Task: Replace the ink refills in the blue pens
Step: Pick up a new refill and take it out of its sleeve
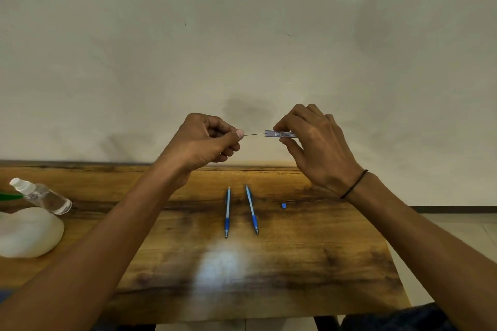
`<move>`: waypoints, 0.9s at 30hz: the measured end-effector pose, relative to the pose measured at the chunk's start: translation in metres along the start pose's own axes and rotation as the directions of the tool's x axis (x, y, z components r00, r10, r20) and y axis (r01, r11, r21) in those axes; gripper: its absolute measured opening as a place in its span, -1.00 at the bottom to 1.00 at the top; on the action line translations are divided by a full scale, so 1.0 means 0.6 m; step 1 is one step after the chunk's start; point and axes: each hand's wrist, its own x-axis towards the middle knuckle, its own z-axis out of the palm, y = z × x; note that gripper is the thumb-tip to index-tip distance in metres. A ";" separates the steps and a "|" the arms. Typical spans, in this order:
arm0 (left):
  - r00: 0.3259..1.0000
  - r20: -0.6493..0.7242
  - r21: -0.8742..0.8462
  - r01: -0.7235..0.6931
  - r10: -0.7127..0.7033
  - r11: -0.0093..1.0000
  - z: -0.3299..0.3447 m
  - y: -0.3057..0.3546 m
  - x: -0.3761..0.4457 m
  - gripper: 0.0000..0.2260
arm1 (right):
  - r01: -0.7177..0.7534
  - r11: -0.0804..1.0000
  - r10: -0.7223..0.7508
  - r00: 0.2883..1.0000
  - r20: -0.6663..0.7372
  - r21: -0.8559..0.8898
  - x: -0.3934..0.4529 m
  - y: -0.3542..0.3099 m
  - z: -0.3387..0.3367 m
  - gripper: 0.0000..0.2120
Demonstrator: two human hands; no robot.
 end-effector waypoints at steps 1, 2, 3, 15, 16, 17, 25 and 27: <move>1.000 -0.006 -0.001 0.000 0.000 1.000 -0.006 0.000 -0.001 -0.88 | -0.018 1.000 0.018 1.000 -0.010 0.017 -0.001 0.002 0.000 -0.88; 1.000 -0.017 -0.012 0.002 -0.002 1.000 -0.011 0.001 -0.001 -0.88 | -0.045 0.998 0.046 0.999 -0.018 0.044 -0.001 0.004 0.001 -0.89; 0.999 -0.034 -0.039 0.004 -0.006 0.999 -0.014 0.001 -0.001 -0.88 | -0.083 0.993 0.085 0.996 -0.022 0.086 -0.002 0.004 0.003 -0.89; 0.884 -0.351 -0.612 0.035 -0.310 0.790 0.108 -0.025 0.001 -0.83 | -0.507 0.409 0.509 0.817 0.272 0.759 0.023 -0.069 0.031 -0.82; 0.875 -0.380 -0.599 0.014 -0.300 0.801 0.115 -0.024 0.003 -0.84 | -0.509 0.376 0.509 0.812 0.286 0.774 0.022 -0.077 0.032 -0.83; 0.868 -0.411 -0.575 -0.010 -0.278 0.818 0.121 -0.024 0.004 -0.85 | -0.510 0.343 0.510 0.806 0.299 0.789 0.022 -0.085 0.034 -0.84; 0.816 -0.531 -0.545 -0.123 -0.228 0.829 0.122 -0.029 0.017 -0.89 | -0.538 0.170 0.515 0.763 0.390 0.826 0.024 -0.124 0.036 -0.88; 0.816 -0.531 -0.560 -0.134 -0.229 0.818 0.120 -0.029 0.018 -0.89 | -0.532 0.117 0.486 0.767 0.419 0.839 0.025 -0.127 0.032 -0.91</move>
